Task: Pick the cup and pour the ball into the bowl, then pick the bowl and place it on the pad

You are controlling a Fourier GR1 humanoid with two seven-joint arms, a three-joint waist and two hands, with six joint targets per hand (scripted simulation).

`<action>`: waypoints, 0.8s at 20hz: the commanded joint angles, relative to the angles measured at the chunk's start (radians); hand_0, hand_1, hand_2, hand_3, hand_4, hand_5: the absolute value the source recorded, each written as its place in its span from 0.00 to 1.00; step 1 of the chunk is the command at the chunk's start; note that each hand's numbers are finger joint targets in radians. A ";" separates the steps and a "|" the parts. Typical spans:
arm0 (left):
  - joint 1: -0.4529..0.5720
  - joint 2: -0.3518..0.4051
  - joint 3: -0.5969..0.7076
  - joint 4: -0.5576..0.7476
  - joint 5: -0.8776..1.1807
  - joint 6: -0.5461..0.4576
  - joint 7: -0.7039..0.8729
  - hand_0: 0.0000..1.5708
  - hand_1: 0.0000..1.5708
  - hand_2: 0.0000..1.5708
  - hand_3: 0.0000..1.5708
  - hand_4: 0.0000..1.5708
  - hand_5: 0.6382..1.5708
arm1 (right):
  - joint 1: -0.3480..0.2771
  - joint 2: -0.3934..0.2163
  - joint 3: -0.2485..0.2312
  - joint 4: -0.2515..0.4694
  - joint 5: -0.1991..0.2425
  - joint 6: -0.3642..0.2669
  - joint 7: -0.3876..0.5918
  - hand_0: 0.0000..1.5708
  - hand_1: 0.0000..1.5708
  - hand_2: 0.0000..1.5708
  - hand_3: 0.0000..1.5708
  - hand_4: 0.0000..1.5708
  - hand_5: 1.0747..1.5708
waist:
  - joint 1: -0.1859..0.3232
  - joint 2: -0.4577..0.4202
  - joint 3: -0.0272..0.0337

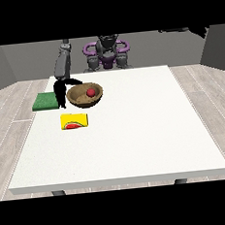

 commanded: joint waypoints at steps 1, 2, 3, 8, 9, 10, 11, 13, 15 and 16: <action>0.061 0.057 0.060 0.033 0.048 -0.090 -0.049 0.00 0.00 0.00 0.00 0.18 0.93 | -0.032 0.036 0.023 0.071 0.026 -0.021 -0.062 0.00 0.00 0.00 0.00 0.00 1.00 | -0.010 0.020 0.0002; 0.033 0.070 0.074 0.015 0.065 -0.054 0.004 0.00 0.00 0.00 0.00 0.18 0.93 | -0.056 -0.009 0.006 0.137 0.020 0.012 -0.076 0.00 0.00 0.00 0.00 0.00 1.00 | -0.034 0.010 0.0008; -0.028 0.125 0.105 0.037 0.095 -0.079 0.020 0.00 0.00 0.00 0.00 0.17 0.93 | -0.086 -0.014 -0.002 0.145 0.017 0.011 -0.096 0.00 0.00 0.00 0.00 0.00 1.00 | -0.031 0.062 0.0010; 0.020 0.163 0.121 0.039 0.108 -0.098 0.039 0.00 0.00 0.00 0.00 0.16 0.92 | -0.122 0.036 0.041 0.221 0.057 -0.045 -0.104 0.00 0.00 0.00 0.00 0.00 1.00 | -0.027 0.009 0.0005; 0.050 0.113 0.105 -0.026 0.101 -0.067 0.013 0.00 0.00 0.00 0.00 0.14 0.91 | -0.118 0.012 0.021 0.275 0.046 0.013 -0.175 0.00 0.00 0.00 0.00 0.00 1.00 | -0.027 0.038 0.0011; 0.028 0.150 0.116 0.035 0.116 -0.072 0.067 0.00 0.00 0.00 0.00 0.14 0.92 | -0.134 0.048 0.051 0.254 0.057 -0.023 -0.122 0.00 0.00 0.00 0.00 0.00 1.00 | -0.054 -0.004 0.0007; 0.076 0.133 0.123 0.021 0.124 -0.113 0.013 0.00 0.00 0.00 0.00 0.15 0.93 | -0.120 0.068 0.038 0.258 0.039 -0.027 -0.133 0.00 0.00 0.00 0.00 0.00 0.99 | -0.026 -0.006 0.0004; 0.035 0.140 0.107 -0.004 0.124 -0.083 0.056 0.00 0.00 0.00 0.00 0.16 0.93 | -0.154 0.092 0.025 0.295 0.023 -0.060 -0.101 0.00 0.00 0.00 0.00 0.20 0.93 | -0.006 0.009 0.0012; 0.021 0.182 0.140 0.014 0.159 -0.137 0.042 0.00 0.00 0.00 0.00 0.15 0.93 | -0.132 0.055 -0.007 0.311 0.026 -0.119 -0.087 0.78 0.78 0.63 0.00 0.27 0.88 | 0.016 0.060 0.0006; -0.013 0.185 0.148 0.035 0.158 -0.117 0.036 0.00 0.00 0.00 0.00 0.16 0.94 | -0.119 0.079 0.033 0.298 0.072 -0.160 -0.092 1.00 1.00 1.00 0.96 0.50 0.71 | -0.003 0.082 0.0000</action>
